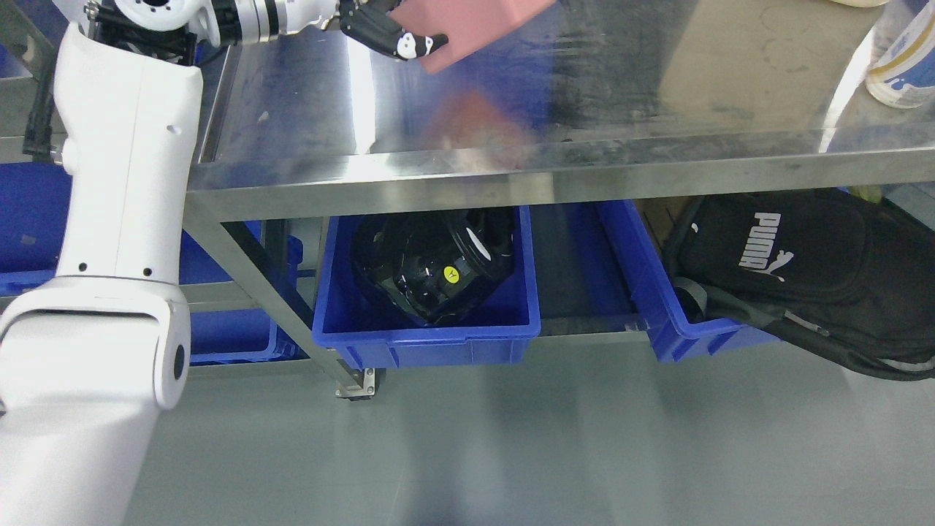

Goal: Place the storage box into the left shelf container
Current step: 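Lift the pink box off the table with the left hand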

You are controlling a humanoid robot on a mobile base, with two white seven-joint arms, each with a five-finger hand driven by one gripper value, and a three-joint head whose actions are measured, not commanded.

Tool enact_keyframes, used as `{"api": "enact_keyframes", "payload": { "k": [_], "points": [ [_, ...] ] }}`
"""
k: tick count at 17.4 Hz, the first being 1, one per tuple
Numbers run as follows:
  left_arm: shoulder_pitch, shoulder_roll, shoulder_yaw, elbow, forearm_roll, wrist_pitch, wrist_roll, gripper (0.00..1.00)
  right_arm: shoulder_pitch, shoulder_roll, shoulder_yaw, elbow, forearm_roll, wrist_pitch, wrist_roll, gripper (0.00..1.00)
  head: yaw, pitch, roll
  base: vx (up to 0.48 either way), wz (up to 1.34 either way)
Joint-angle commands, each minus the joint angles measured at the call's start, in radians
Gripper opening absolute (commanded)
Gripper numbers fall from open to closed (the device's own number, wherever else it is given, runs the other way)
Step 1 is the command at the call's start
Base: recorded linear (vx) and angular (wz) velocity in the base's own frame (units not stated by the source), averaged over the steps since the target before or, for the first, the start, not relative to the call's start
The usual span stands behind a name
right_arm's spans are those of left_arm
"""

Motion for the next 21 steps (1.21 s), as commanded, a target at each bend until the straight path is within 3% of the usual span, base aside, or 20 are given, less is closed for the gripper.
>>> {"api": "enact_keyframes", "payload": {
  "k": [1, 4, 6, 9, 11, 15, 18, 19, 21],
  "points": [
    [-0.013, -0.067, 0.357, -0.072, 0.067, 0.054, 0.002, 0.0, -0.006, -0.017, -0.003, -0.017, -0.002, 0.0, 0.002, 1.0, 0.0, 0.0, 0.0, -0.006, -0.04],
    [0.034, -0.067, 0.448, -0.173, 0.163, 0.069, 0.016, 0.0, -0.006, -0.017, -0.003, -0.017, -0.002, 0.0, 0.002, 1.0, 0.0, 0.0, 0.0, 0.0, 0.0],
    [0.086, -0.067, 0.452, -0.268, 0.293, 0.064, 0.118, 0.01, -0.006, -0.017, -0.003, -0.017, -0.002, 0.0, 0.0, 1.0, 0.0, 0.0, 0.0, 0.0, 0.0],
    [0.207, -0.067, 0.428, -0.4, 0.337, 0.035, 0.266, 0.02, -0.006, -0.017, -0.003, -0.017, -0.002, 0.0, 0.0, 1.0, 0.0, 0.0, 0.0, 0.0, 0.0],
    [0.292, -0.067, 0.374, -0.451, 0.349, -0.064, 0.336, 0.03, -0.006, -0.017, -0.003, -0.017, -0.002, 0.0, 0.0, 1.0, 0.0, 0.0, 0.0, 0.0, 0.0],
    [0.441, -0.067, 0.215, -0.552, 0.354, -0.109, 0.384, 0.04, -0.006, -0.017, -0.003, -0.017, -0.002, 0.0, 0.0, 1.0, 0.0, 0.0, 0.0, 0.005, 0.0],
    [0.453, -0.067, 0.178, -0.554, 0.354, -0.164, 0.433, 0.04, -0.006, -0.017, -0.003, -0.017, -0.002, 0.0, 0.002, 1.0, 0.0, 0.0, 0.0, 0.007, 0.01],
    [0.453, -0.067, 0.167, -0.554, 0.354, -0.178, 0.487, 0.04, -0.006, -0.017, -0.003, -0.017, -0.002, 0.0, 0.002, 1.0, 0.0, 0.0, 0.0, 0.0, 0.02],
    [0.467, -0.067, 0.088, -0.558, 0.355, -0.217, 0.716, 0.04, -0.006, -0.017, -0.003, -0.017, -0.002, 0.0, 0.0, 1.0, 0.0, 0.0, 0.0, -0.016, 0.0]
  ]
}}
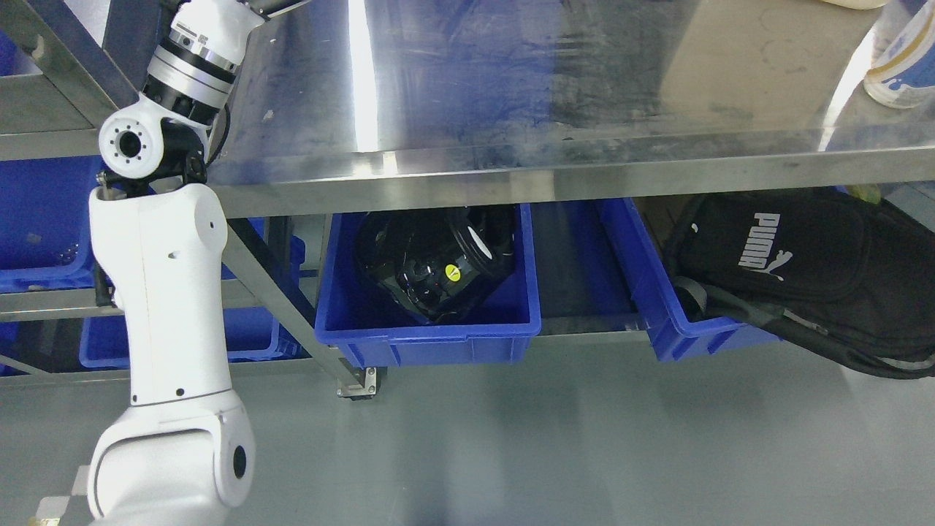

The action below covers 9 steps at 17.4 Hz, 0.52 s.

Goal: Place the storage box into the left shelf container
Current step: 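Lift the pink box off the table with the left hand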

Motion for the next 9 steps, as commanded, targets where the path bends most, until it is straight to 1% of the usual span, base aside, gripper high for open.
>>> {"api": "enact_keyframes", "payload": {
  "k": [1, 2, 3, 4, 5, 6, 7, 9],
  "points": [
    [0.082, 0.008, -0.19, -0.155, 0.014, -0.053, 0.299, 0.04, -0.006, -0.017, -0.003, -0.017, -0.002, 0.0, -0.004, 1.0, 0.0, 0.0, 0.0, -0.071, -0.06],
    [0.091, 0.008, -0.239, -0.174, 0.014, -0.056, 0.391, 0.04, -0.006, -0.017, -0.003, -0.017, -0.002, 0.0, -0.002, 1.0, 0.0, 0.0, 0.0, -0.071, -0.06],
    [0.106, 0.008, -0.325, -0.2, 0.014, -0.066, 0.564, 0.04, -0.006, -0.017, -0.003, -0.017, -0.002, 0.0, -0.004, 1.0, 0.0, 0.0, 0.0, -0.115, -0.04],
    [0.117, 0.008, -0.386, -0.217, 0.013, -0.076, 0.711, 0.04, -0.006, -0.017, -0.003, -0.017, -0.002, 0.0, -0.004, 1.0, 0.0, 0.0, 0.0, -0.115, -0.04],
    [0.134, 0.008, -0.457, -0.233, 0.013, -0.099, 0.89, 0.03, -0.006, -0.017, -0.003, -0.017, -0.002, 0.0, -0.004, 1.0, 0.0, 0.0, 0.0, -0.114, 0.01],
    [0.154, 0.008, -0.527, -0.241, 0.013, -0.148, 1.021, 0.01, -0.006, -0.017, -0.003, -0.017, -0.002, 0.0, -0.002, 1.0, 0.0, 0.0, 0.0, -0.114, 0.01],
    [0.166, 0.008, -0.551, -0.258, 0.013, -0.17, 1.027, 0.01, -0.006, -0.017, -0.003, -0.017, -0.002, 0.0, -0.004, 1.0, 0.0, 0.0, 0.0, -0.118, 0.1],
    [0.204, 0.008, -0.544, -0.307, 0.013, -0.142, 0.98, 0.02, -0.006, -0.017, -0.003, -0.017, -0.002, 0.0, -0.004, 1.0, 0.0, 0.0, 0.0, -0.095, 0.15]
  ]
}}
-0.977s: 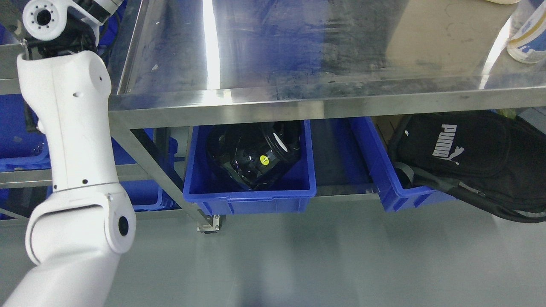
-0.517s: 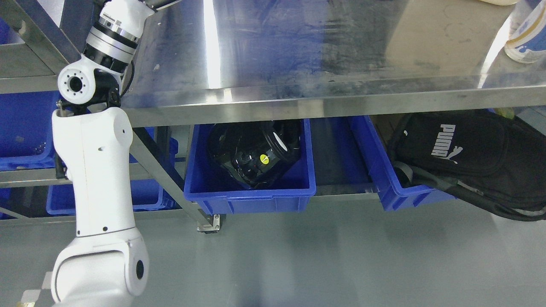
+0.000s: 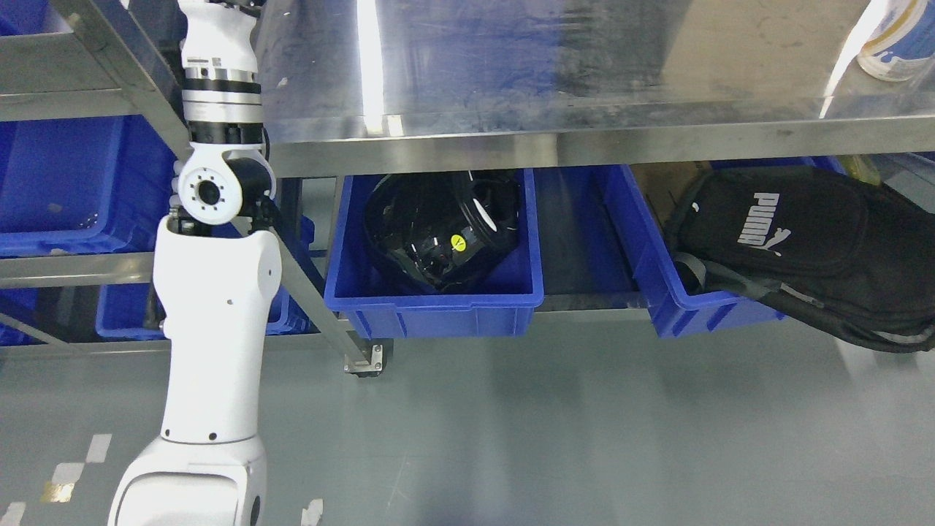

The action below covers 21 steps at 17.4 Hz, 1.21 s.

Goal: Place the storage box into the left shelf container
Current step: 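Carry the pink box in the left hand while turning toward the shelf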

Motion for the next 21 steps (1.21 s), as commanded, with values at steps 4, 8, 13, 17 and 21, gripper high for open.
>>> {"api": "enact_keyframes", "payload": {
  "k": [4, 8, 13, 17, 21],
  "points": [
    [0.2, 0.013, -0.119, -0.206, 0.001, 0.001, -0.078, 0.04, -0.006, -0.017, -0.003, -0.017, -0.002, -0.001, -0.001, 1.0, 0.0, 0.0, 0.0, -0.086, 0.37],
    [0.231, 0.013, -0.031, -0.254, 0.003, 0.031, -0.108, 0.05, -0.006, -0.017, -0.003, -0.017, -0.002, -0.001, -0.001, 1.0, 0.0, 0.001, 0.0, -0.099, 0.76],
    [0.329, 0.013, -0.058, -0.291, 0.003, 0.024, -0.155, 0.05, -0.006, -0.017, -0.003, -0.017, -0.002, -0.001, 0.001, 1.0, 0.0, 0.001, 0.0, -0.066, 0.93],
    [0.389, 0.013, -0.026, -0.301, 0.001, 0.018, -0.154, 0.05, -0.006, -0.017, -0.003, -0.017, -0.002, -0.001, -0.001, 1.0, 0.0, 0.001, 0.0, 0.001, 1.18],
    [0.44, 0.013, -0.006, -0.309, 0.001, -0.005, -0.155, 0.05, -0.006, -0.017, -0.003, -0.017, -0.002, -0.001, 0.001, 1.0, 0.0, 0.001, 0.0, 0.059, 1.17]
  ]
}}
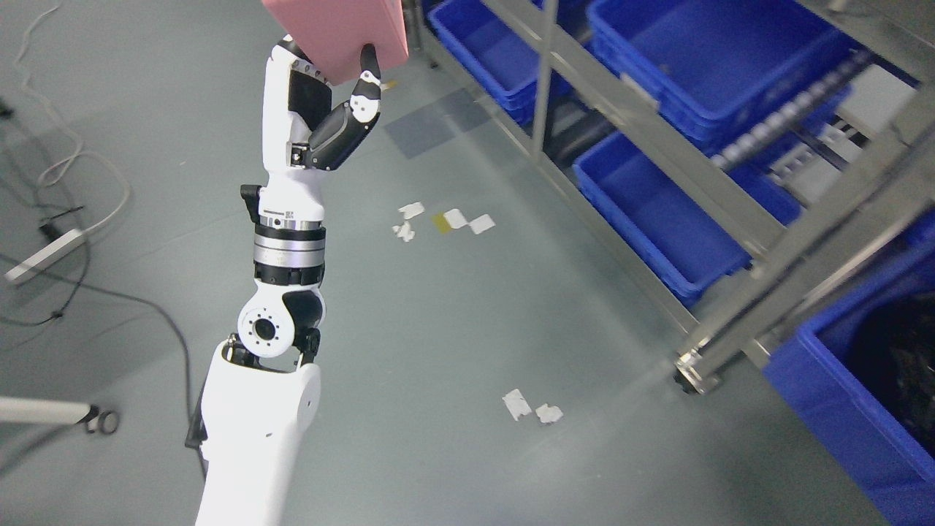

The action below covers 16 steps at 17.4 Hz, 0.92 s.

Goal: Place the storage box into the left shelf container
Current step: 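Carry the pink box in the left hand while turning toward the shelf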

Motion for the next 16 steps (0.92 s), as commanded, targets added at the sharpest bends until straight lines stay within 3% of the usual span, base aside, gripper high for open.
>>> {"api": "enact_keyframes", "payload": {
  "k": [1, 9, 16],
  "points": [
    [0.081, 0.017, 0.043, -0.063, -0.001, -0.021, -0.001, 0.05, -0.006, -0.018, -0.003, -0.017, -0.001, -0.001, 0.0, 1.0, 0.0, 0.0, 0.0, 0.114, 1.01],
    [0.082, 0.017, 0.068, -0.063, 0.001, -0.027, -0.003, 0.06, -0.006, -0.018, -0.003, -0.017, -0.001, -0.001, 0.0, 1.0, 0.0, 0.0, 0.0, 0.203, 0.81],
    [0.083, 0.017, 0.071, -0.063, 0.001, -0.034, -0.003, 0.06, -0.006, -0.018, -0.003, -0.017, -0.001, -0.001, 0.002, 1.0, 0.0, 0.0, 0.0, 0.353, 0.36]
  ]
}}
